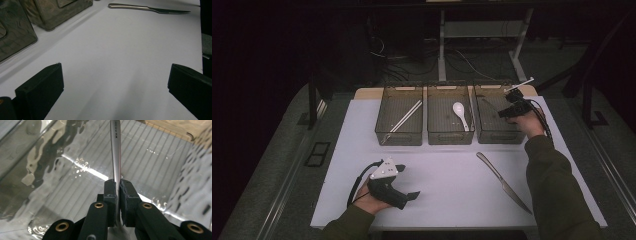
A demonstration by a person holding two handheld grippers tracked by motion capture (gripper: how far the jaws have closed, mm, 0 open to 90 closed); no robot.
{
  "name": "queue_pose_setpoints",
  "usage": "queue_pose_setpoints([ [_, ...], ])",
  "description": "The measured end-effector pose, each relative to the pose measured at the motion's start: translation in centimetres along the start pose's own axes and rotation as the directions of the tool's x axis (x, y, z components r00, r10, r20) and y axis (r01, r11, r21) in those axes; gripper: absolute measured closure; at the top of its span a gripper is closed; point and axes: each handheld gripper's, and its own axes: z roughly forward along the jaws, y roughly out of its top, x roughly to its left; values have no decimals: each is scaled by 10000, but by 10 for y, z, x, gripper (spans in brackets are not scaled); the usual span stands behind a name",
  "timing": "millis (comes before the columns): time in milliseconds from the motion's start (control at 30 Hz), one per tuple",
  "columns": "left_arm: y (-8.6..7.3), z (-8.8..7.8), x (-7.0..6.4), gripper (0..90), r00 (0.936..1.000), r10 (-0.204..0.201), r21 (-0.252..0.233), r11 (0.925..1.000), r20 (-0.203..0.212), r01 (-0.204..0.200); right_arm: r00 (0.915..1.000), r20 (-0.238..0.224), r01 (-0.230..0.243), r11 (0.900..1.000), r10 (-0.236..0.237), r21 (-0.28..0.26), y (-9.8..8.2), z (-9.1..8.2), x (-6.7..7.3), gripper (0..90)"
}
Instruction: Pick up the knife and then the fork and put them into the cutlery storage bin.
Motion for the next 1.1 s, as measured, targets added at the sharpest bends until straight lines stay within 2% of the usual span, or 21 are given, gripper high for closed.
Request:
queue_pose_setpoints([
  [33,0,0,0,0,10000,26,1,10000,7,-26,10000,-19,-22,10000,22,-59,0,-1,0,828],
  [133,0,0,-1,0,10000,7,-18,10000,-2,-7,9996,-242,-176,9995,170,-257,2,-2,1,714],
  [200,0,0,-1,0,10000,6,-13,10000,-2,-6,10000,-77,-47,9996,44,-294,3,-4,2,668],
  [433,0,0,0,0,10000,3,-18,10000,-1,-3,9994,-263,-242,9974,225,-682,2,-13,0,527],
  [600,0,0,0,0,10000,-6,1,10000,-2,6,9984,-502,-318,9947,270,-982,1,-27,1,462],
  [767,0,0,0,0,10000,7,6,10000,-26,-7,9971,-754,-169,9911,70,-1320,-4,-47,5,434],
  [867,0,1,0,0,10000,-33,-9,10000,-39,33,9947,-1024,-234,9897,89,-1413,-9,-60,8,415],
  [1000,0,1,-1,0,10000,-17,17,10000,-59,17,9936,-1128,-111,9868,-73,-1615,-19,-75,12,394],
  [1100,0,1,-1,0,10000,-22,22,10000,-74,22,9893,-1443,-48,9844,-210,-1757,-28,-85,15,384],
])
